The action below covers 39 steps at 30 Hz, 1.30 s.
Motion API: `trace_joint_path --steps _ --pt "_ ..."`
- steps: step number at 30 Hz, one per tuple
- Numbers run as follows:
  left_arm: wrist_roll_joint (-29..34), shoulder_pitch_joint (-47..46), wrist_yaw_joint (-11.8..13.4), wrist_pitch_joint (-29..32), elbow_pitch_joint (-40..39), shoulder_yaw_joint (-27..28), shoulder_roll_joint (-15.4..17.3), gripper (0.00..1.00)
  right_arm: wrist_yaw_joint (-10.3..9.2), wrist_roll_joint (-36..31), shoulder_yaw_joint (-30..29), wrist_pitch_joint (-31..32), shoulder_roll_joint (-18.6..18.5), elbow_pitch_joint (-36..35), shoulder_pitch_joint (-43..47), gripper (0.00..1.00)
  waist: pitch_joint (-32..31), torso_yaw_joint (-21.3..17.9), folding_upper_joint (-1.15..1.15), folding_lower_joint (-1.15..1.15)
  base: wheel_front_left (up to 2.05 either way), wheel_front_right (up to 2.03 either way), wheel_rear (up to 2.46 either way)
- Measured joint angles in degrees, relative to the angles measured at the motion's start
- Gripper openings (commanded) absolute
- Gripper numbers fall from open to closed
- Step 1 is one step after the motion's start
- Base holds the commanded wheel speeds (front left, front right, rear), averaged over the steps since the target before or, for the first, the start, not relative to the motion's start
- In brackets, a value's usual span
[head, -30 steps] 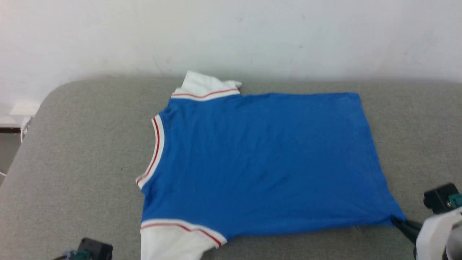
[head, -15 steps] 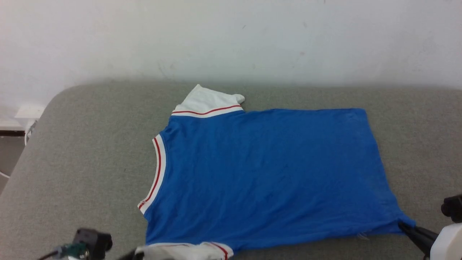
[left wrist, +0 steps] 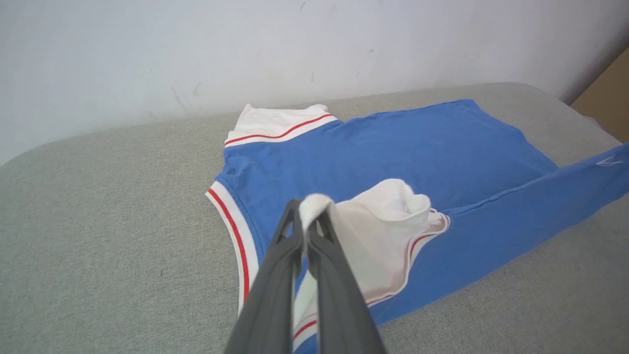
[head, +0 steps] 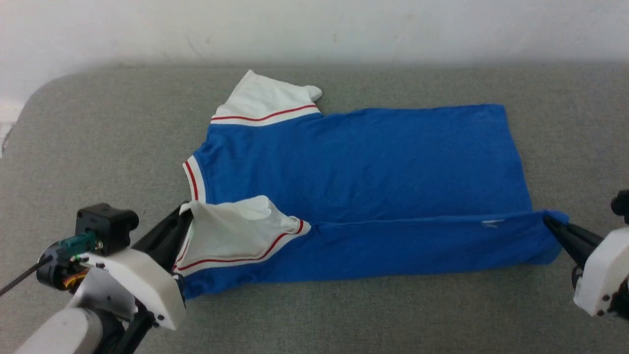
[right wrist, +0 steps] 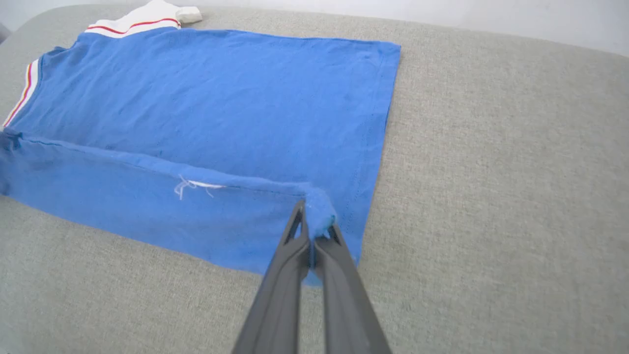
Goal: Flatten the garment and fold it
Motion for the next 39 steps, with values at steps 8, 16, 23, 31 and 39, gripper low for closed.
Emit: trace_joint_path --steps 8,16,23,31,39 --pt "2.9 -8.7 -3.0 2.4 9.6 -3.5 -2.4 0.00 0.00 -1.7 4.7 2.1 1.1 8.1 -9.6 0.00 5.6 -0.9 0.00 0.00 0.00 0.00 0.00" --pt "6.1 -13.5 -4.3 1.8 20.6 -6.6 -6.0 0.00 -0.01 -3.4 7.9 1.3 1.9 16.1 -14.2 0.00 7.8 -1.2 0.00 0.00 0.00 0.00 0.00" --pt "6.4 -13.9 -4.3 -0.1 28.0 -7.8 -8.7 1.00 -0.01 -5.4 10.7 -1.9 3.7 21.5 -15.8 1.00 6.2 -1.1 0.00 -0.02 0.00 0.00 0.00" --pt "2.7 -10.6 -0.5 -2.5 27.2 -4.9 -11.1 1.00 -0.01 -8.0 8.4 -2.1 6.3 23.2 -14.5 1.00 1.8 -0.7 0.00 -0.02 0.00 0.00 0.00" --pt "-3.0 0.3 7.8 -2.3 18.2 -0.3 -12.3 1.00 -0.01 -14.7 -1.5 5.0 12.9 17.3 -5.2 1.00 -2.6 -0.1 0.00 -0.03 0.00 0.00 0.00"
